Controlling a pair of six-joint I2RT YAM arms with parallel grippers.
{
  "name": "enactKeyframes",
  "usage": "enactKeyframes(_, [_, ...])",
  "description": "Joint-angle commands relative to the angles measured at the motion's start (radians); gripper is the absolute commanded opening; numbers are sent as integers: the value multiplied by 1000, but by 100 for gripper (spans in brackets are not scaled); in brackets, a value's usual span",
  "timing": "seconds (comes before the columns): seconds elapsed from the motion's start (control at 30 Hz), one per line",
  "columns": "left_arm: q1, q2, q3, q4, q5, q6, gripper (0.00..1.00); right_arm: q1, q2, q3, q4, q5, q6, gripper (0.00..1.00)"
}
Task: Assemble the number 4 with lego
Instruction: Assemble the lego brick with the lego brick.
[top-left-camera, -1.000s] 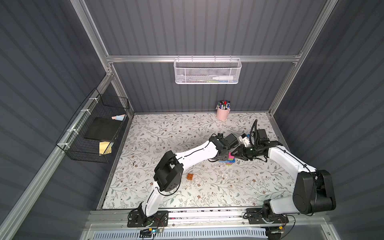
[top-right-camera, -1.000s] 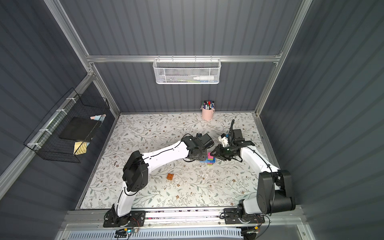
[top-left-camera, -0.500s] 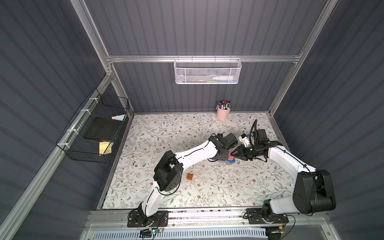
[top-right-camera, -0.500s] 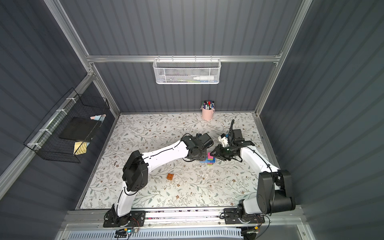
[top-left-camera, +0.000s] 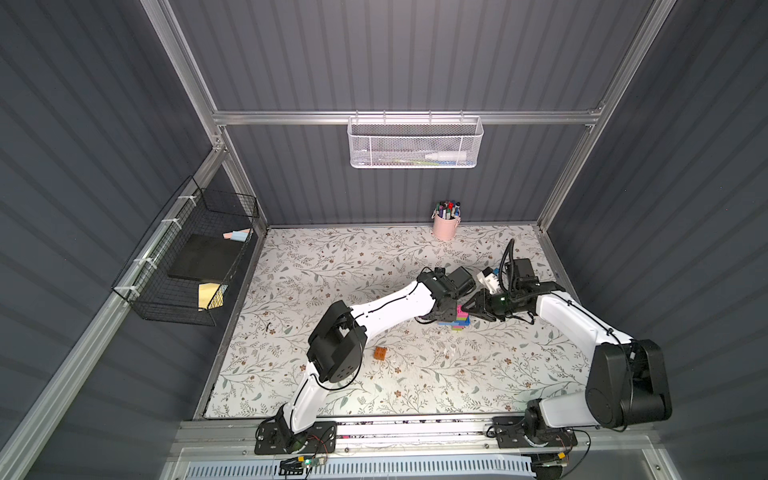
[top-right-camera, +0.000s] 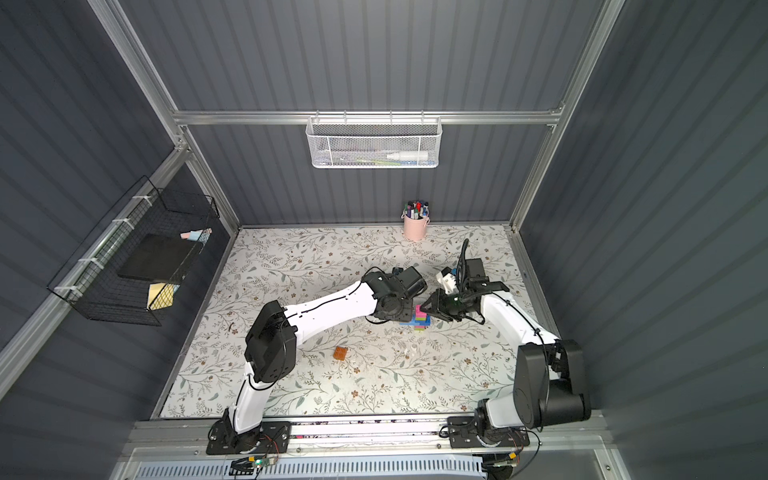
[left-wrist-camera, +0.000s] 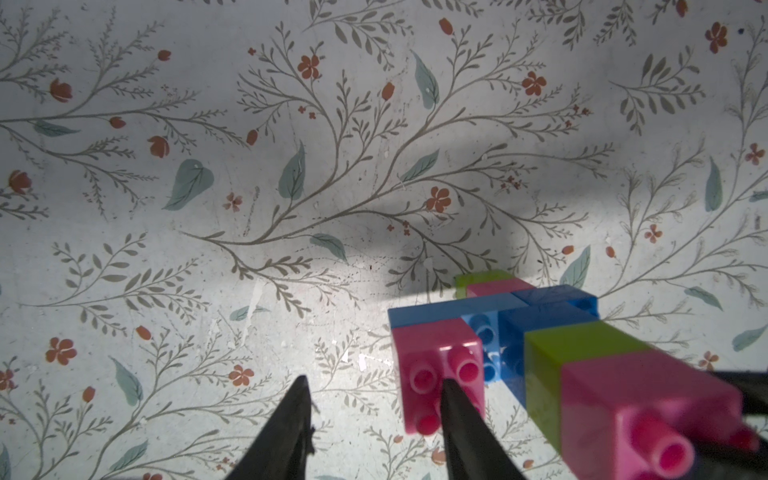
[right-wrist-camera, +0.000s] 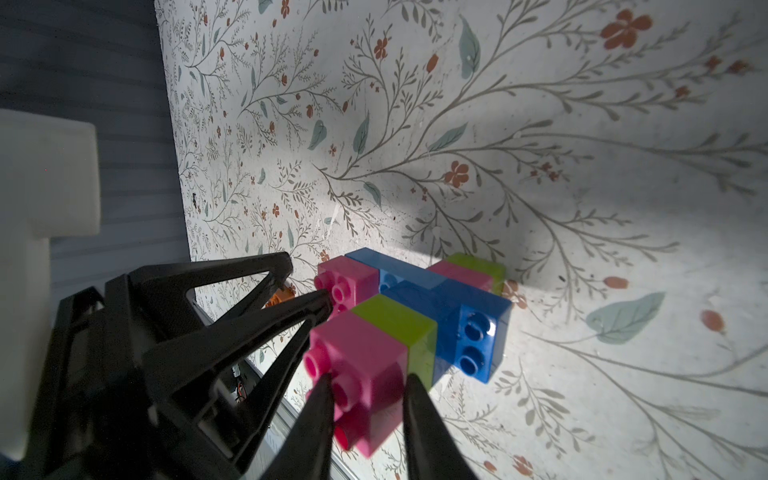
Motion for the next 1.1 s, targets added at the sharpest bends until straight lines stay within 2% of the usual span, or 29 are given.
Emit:
enactKeyframes(0.0, [6, -46, -9, 2, -17, 0, 51, 5, 30, -39, -98, 84, -21, 30])
enactKeyframes(0.27, [5, -151, -56, 2, -49, 62, 62, 5, 39, -36, -101, 87, -24, 30])
enactKeyframes(0.43, [7, -279, -178, -18, -41, 137, 72, 5, 40, -37, -106, 94, -24, 30])
enactKeyframes(0.57, [6, -375, -286, -48, -65, 218, 76, 5, 39, -35, -106, 94, -24, 30])
enactKeyframes(0.7, [7, -467, -426, -104, -29, 219, 83, 5, 37, -33, -110, 94, -24, 30])
enactKeyframes(0.83, [11, -558, -590, -121, -52, 183, 89, 5, 37, -35, -108, 93, -23, 30])
enactKeyframes(1.07, [26, -631, -763, -95, -53, 118, 89, 5, 40, -37, -105, 88, -24, 30])
